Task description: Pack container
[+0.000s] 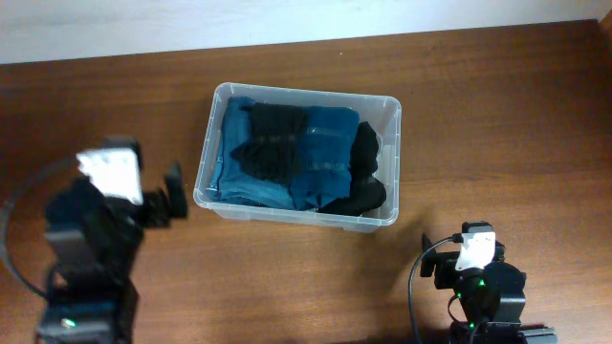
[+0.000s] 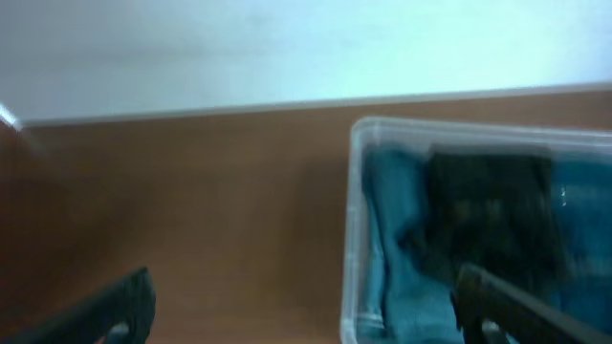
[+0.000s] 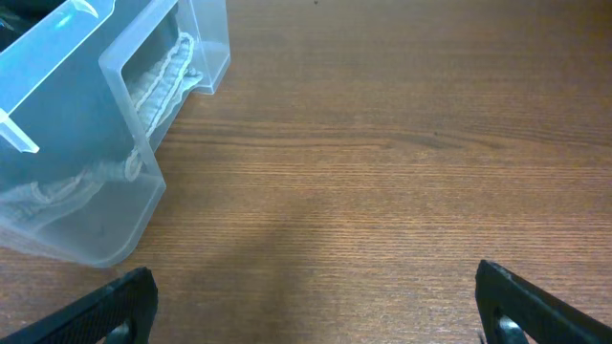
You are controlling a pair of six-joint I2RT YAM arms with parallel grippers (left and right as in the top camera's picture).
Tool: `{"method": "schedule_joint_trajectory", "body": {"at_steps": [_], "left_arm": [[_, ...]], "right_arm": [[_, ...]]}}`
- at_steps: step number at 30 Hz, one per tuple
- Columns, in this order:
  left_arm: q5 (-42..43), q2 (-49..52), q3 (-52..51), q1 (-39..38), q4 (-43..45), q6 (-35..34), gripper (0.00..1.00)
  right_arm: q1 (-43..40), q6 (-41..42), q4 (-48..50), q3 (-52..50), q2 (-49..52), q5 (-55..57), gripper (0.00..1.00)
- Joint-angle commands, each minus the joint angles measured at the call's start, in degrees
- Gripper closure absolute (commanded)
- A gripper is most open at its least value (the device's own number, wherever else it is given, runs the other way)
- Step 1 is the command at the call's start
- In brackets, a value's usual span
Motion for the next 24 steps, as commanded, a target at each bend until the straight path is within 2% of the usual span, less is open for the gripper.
{"method": "schedule_joint_trajectory", "body": {"at_steps": [1,11,21,24], "left_arm": [[4.57,-8.55,-9.75,-0.42,3.65,1.51,0.00],[6.01,-31.69,-32.54,-1.66,6.03,1.51,0.00],[6.40,-45.44,-43.76,-2.01,6.03,1.51,0.00],[6.38,-46.21,-45.20,-1.99,6.71,1.53,0.00]], "right_arm": [[-0.37,-0.37,0.09,-0.33,-0.68,-0.94,0.01],[-0.37,-0.37,0.09,-0.33,-0.68,-0.94,0.02],[-0.37,-0.37,0.07,-0.33,-0.68,-0.94,0.02],[-0.37,-0.37,0.09,-0.33,-0.68,-0.92,0.02]]}}
